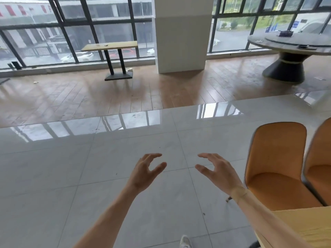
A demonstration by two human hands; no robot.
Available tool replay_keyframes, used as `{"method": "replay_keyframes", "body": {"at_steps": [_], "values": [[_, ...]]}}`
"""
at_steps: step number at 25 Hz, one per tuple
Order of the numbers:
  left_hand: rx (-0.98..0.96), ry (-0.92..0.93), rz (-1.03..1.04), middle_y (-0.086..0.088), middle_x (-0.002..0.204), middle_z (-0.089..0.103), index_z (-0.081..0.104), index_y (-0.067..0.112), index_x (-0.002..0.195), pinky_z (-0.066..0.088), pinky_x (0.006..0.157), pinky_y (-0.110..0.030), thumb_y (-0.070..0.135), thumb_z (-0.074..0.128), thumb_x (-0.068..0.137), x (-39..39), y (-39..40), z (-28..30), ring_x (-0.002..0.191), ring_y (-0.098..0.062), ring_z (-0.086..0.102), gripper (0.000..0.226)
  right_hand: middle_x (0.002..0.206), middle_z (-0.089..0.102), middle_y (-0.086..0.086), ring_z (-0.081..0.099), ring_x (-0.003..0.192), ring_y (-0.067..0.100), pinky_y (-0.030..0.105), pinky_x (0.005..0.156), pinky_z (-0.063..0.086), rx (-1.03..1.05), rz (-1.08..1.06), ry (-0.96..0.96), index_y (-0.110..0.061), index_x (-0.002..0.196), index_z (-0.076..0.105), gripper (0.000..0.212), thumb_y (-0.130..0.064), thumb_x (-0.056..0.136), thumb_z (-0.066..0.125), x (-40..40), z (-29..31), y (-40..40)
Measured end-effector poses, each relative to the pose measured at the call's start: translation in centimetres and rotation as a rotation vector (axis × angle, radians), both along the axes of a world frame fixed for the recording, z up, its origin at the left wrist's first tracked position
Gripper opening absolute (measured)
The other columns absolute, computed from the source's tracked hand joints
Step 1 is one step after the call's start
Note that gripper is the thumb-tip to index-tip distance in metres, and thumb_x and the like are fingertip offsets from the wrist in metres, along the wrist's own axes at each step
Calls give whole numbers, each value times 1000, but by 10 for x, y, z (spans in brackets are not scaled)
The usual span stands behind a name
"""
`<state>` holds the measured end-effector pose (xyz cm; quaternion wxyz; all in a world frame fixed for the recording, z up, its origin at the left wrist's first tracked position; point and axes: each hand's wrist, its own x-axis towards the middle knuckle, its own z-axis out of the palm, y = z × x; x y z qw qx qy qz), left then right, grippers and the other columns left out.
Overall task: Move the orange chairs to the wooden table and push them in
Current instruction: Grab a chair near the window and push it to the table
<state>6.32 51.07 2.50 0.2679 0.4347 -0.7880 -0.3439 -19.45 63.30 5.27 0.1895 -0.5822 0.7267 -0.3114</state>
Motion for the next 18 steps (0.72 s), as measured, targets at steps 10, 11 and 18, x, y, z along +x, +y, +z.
{"method": "replay_keyframes", "body": {"at_steps": [10, 11, 18], "values": [[25, -130, -120, 14, 135, 52, 55, 38, 129, 37, 108, -37, 71, 53, 82, -143, -178, -9, 128, -9, 46, 58, 134, 54, -15, 48, 124, 6, 31, 104, 41, 99, -63, 19, -36, 128, 56, 46, -57, 87, 59, -137, -12, -165], [26, -143, -138, 13, 135, 52, 55, 37, 129, 37, 109, -39, 71, 53, 82, -153, -195, -11, 128, -9, 46, 58, 133, 54, -15, 48, 123, 6, 32, 104, 41, 106, -72, 20, -36, 128, 56, 46, -57, 87, 58, -147, -14, -180], [-15, -232, -289, 12, 139, 49, 52, 38, 132, 35, 109, -42, 64, 53, 87, -242, -336, -34, 130, -13, 41, 52, 134, 55, -15, 48, 124, 9, 38, 106, 40, 165, -195, 34, -37, 128, 55, 48, -59, 86, 57, -207, -34, -290]]}}
